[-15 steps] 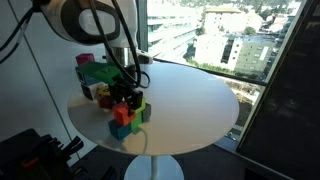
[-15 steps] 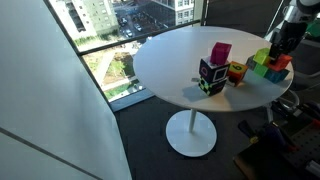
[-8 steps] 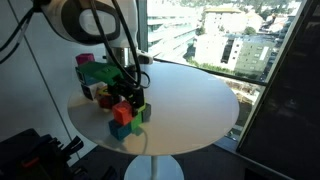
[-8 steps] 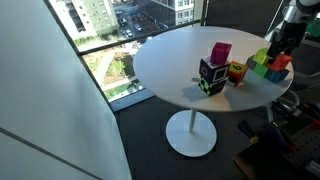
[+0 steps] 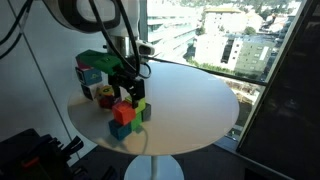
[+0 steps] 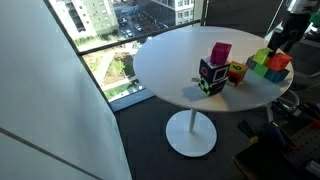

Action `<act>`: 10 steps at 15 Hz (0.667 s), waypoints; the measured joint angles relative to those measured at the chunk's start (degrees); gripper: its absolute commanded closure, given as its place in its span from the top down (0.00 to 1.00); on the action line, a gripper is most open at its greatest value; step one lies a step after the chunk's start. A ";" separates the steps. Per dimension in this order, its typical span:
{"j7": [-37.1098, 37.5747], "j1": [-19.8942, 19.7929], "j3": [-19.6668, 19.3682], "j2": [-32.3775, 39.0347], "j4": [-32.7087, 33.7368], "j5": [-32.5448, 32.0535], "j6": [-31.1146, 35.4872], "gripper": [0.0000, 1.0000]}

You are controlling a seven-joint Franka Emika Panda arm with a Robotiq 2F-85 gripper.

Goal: Put the orange block on the blue block

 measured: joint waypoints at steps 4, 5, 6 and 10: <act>-1.53 0.01 0.00 -2.72 0.65 1.98 -3.02 1.00; -1.54 0.01 0.00 -3.46 0.89 1.97 -4.00 1.00; -1.54 0.01 0.00 -4.21 1.11 1.89 -5.06 1.00; -1.54 0.01 0.06 -7.02 1.77 0.33 -9.19 1.00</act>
